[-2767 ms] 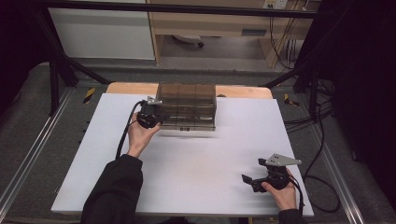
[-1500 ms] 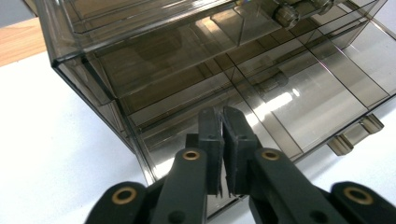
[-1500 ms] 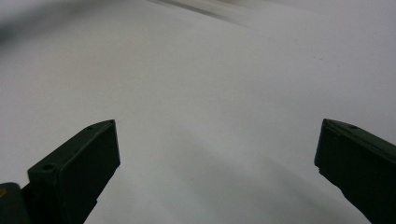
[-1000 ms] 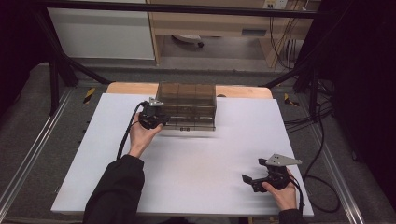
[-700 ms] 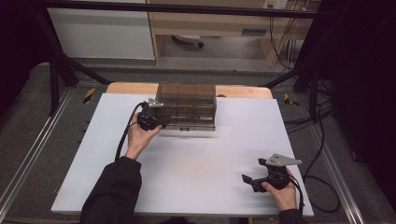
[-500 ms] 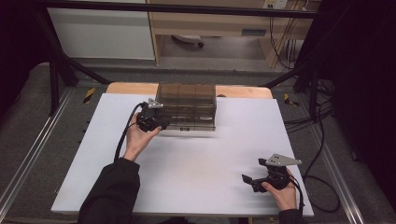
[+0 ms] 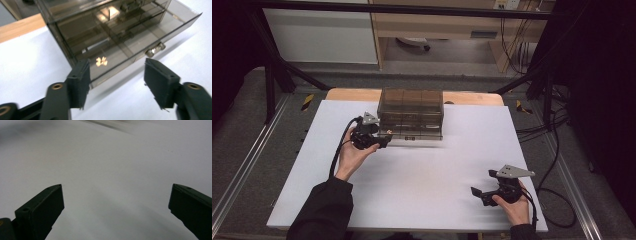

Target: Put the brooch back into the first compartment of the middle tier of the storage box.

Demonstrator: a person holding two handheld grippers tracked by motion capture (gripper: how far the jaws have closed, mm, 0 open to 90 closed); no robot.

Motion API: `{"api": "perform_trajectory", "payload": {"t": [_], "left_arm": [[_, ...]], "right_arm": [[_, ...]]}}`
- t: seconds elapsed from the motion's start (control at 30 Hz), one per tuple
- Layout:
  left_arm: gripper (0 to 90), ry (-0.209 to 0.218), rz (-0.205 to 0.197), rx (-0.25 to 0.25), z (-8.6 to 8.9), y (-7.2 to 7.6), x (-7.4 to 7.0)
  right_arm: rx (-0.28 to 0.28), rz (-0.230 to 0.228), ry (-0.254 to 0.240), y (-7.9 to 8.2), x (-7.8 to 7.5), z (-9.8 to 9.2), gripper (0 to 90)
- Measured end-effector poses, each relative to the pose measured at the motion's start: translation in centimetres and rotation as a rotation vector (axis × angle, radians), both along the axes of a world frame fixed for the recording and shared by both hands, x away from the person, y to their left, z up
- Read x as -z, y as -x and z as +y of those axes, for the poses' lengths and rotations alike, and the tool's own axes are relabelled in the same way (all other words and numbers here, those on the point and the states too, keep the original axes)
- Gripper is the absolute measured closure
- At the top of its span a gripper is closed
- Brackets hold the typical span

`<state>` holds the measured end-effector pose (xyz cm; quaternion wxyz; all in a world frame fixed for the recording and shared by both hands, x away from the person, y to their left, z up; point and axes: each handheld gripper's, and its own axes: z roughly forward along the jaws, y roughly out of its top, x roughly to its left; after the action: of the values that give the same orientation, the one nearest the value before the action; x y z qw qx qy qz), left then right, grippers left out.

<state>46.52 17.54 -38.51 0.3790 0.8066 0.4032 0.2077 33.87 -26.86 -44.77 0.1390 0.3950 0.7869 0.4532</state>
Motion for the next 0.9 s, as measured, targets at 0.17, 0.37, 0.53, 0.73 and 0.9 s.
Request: {"api": "perform_trajectory", "payload": {"t": [0.17,0.37,0.53,0.73,0.9], "left_arm": [[26.1,0.007,-0.007,0.010,0.6,0.9,0.3],[16.4,0.013,-0.012,0.013,1.1,2.0,0.8],[9.8,0.006,-0.014,0.018,1.6,2.8,1.1],[4.9,0.006,-0.019,0.013,2.2,3.9,1.5],[3.2,0.008,-0.017,0.016,2.8,4.9,2.2]], "right_arm": [[0.000,0.000,-0.001,0.0,0.0,0.0,0.5],[0.000,0.000,-0.001,0.0,0.0,0.0,0.5],[-0.001,0.001,-0.002,0.0,0.0,0.0,0.5],[0.001,0.001,-0.002,0.0,0.0,0.0,0.5],[0.001,0.003,-0.004,0.0,0.0,0.0,0.5]]}}
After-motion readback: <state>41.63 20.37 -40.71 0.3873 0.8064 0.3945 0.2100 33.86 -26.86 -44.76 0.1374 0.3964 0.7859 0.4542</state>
